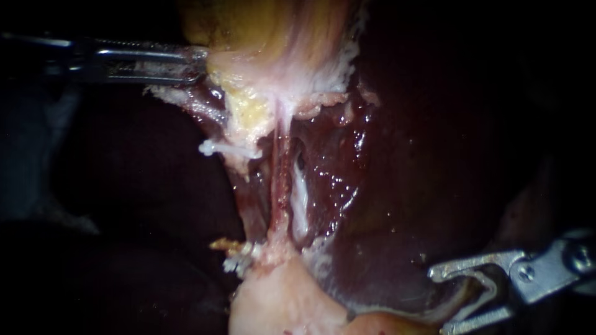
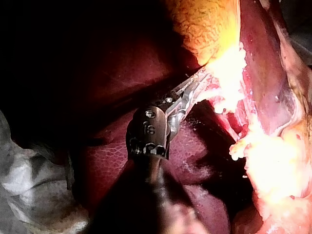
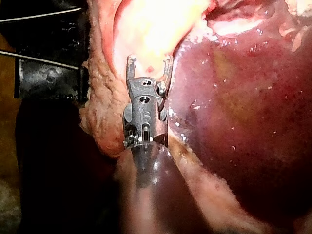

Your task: Clipping first clip right tube

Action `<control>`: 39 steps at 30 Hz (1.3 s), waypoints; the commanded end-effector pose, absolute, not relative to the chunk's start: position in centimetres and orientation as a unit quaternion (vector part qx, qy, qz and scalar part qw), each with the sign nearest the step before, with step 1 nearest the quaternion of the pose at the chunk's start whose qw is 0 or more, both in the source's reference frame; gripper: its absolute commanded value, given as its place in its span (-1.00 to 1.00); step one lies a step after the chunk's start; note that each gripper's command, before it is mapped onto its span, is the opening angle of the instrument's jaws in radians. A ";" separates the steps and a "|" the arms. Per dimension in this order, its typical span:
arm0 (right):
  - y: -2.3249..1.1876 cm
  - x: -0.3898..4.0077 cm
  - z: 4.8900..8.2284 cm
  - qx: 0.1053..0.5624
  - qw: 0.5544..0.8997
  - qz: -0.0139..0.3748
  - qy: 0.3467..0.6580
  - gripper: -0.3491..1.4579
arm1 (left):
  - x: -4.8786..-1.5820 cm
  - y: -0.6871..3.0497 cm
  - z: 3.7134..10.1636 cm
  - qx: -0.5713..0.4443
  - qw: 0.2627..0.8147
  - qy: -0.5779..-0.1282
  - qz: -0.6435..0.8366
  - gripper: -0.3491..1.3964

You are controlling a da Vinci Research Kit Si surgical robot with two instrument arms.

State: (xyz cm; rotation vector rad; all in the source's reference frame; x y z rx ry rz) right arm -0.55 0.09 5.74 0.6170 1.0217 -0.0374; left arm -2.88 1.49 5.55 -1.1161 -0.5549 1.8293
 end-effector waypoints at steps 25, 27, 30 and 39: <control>0.11 -0.51 5.76 0.290 0.827 -0.017 0.481 -0.06 | -2.22 1.86 4.96 -0.455 0.465 -0.214 0.729 -1.00; 0.12 -0.48 5.76 0.290 0.828 -0.016 0.480 -0.06 | -2.22 1.86 4.96 -0.455 0.465 -0.214 0.729 -1.00; 0.15 -0.39 5.77 0.288 0.828 -0.016 0.480 -0.06 | -2.22 1.85 4.96 -0.455 0.465 -0.214 0.729 -1.00; 0.26 0.02 5.90 0.306 0.830 0.027 0.466 -0.07 | -2.23 1.84 4.96 -0.455 0.465 -0.213 0.729 -1.00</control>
